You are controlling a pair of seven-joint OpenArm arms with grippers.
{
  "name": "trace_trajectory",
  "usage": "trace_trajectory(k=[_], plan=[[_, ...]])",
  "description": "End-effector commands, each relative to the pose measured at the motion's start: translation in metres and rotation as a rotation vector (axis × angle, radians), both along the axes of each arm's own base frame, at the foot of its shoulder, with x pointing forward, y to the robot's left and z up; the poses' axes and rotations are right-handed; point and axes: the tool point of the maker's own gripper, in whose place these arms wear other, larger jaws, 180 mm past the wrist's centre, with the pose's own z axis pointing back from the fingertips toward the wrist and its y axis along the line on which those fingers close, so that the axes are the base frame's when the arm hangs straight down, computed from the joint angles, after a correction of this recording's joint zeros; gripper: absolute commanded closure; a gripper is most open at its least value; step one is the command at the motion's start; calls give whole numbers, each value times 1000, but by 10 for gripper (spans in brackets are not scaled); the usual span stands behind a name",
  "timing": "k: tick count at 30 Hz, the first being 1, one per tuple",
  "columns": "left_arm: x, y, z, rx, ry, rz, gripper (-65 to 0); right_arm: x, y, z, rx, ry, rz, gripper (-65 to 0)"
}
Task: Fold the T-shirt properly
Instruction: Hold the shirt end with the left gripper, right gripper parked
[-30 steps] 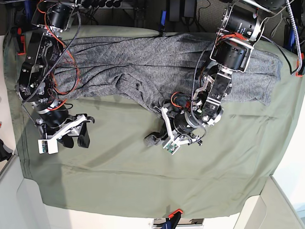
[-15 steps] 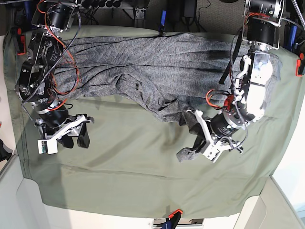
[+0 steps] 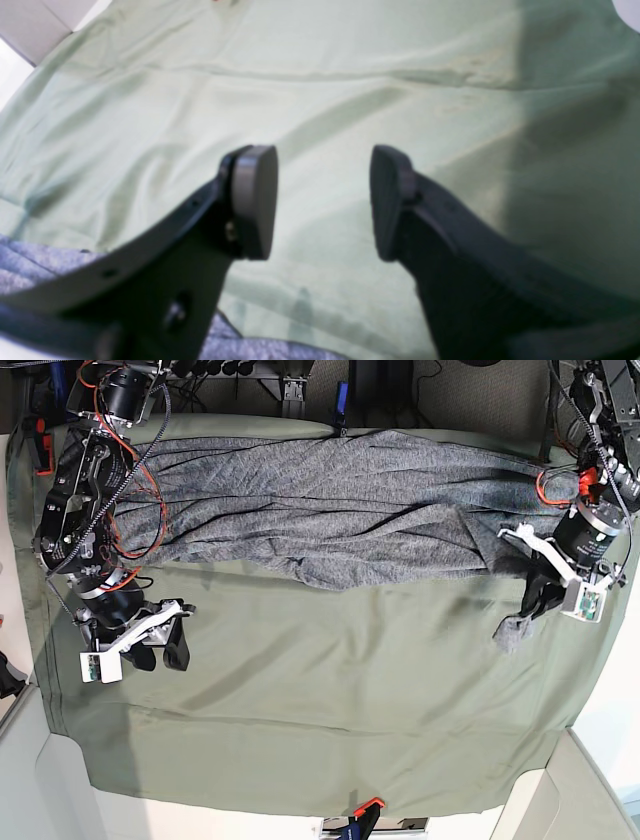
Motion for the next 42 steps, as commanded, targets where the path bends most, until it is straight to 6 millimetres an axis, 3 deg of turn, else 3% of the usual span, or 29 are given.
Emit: trace_trajectory(k=[1,3,5,6,10,13,18,22,27,32,35,39,42], plan=[[-2,1,10,-5,-35,-7,0,8,1,21,10,-74,5,-271],[-11,4,6,-33,-21,8,0,8,2,22,7,-83,17,-171],[-19,3,1,-72,-10,14,0,8,2,23,7,-85,18,-22],[-23,2,-2,-82,-4,11,0,8,2,23,7,-84,18,0],[-33,2,-21,-111,46,35,0,8,2,22,6,-83,18,0],[-38,14,-46,-123,101,82,-11,6,5,22,-3,-84,41,0],[-47,37,-90,-182,165,165,-246,5,7,21,-9,-79,55,0],[-51,54,-107,-206,196,244,-351,5,7,21,-8,-79,56,0],[-48,63,-91,-273,177,241,-361,5,7,21,-8,-79,55,0],[-49,107,-49,-311,35,325,-361,5,5,20,-17,-75,55,0],[-50,127,-34,-298,12,337,-362,5,2,20,-24,-75,55,0],[-51,153,-38,-294,47,358,-442,5,4,21,-14,-77,63,0],[-58,168,-52,-338,87,368,-443,4,5,20,-12,-73,64,0]])
